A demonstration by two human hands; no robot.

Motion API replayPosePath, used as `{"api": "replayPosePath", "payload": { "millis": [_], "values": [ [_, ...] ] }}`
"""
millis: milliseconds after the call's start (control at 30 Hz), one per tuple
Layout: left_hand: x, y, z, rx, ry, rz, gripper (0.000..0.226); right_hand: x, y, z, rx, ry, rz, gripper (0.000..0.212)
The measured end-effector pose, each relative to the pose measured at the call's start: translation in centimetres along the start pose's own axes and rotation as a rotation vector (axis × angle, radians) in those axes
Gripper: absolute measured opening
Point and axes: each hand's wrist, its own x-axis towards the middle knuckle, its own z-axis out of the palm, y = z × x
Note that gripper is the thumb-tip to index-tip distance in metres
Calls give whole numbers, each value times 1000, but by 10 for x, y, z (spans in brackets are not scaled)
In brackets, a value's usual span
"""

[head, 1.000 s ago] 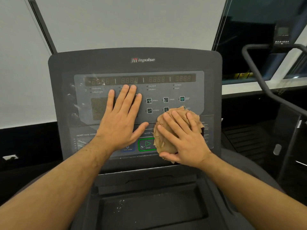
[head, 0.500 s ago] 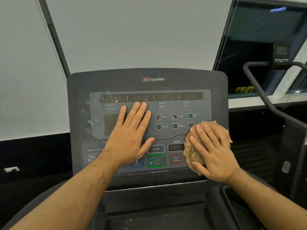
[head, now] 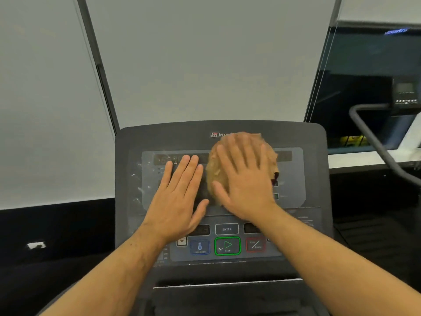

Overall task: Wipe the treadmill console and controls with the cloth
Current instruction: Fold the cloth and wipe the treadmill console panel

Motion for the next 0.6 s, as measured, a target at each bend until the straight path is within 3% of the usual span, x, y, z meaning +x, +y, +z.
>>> {"api": "replayPosePath", "payload": {
  "millis": [100,133,300,367,500,600],
  "values": [
    [-8,-8,-5,-11,2,-33,74,12,-20,4,-5,-40,-388,85],
    [-13,-14,-7,-2,1,-52,72,14,-20,4,3,-17,-413,90],
    [-23,-25,-10,36,1,-88,67,0,-27,13,-5,41,28,115],
    [-12,-17,-4,-7,26,2,63,-2,-21,12,15,29,14,107],
    [14,25,11,-91,15,198,66,-11,-1,10,244,108,-51,69],
    [38,54,19,-31,-37,117,68,-24,24,11,261,159,90,63]
  ]
}}
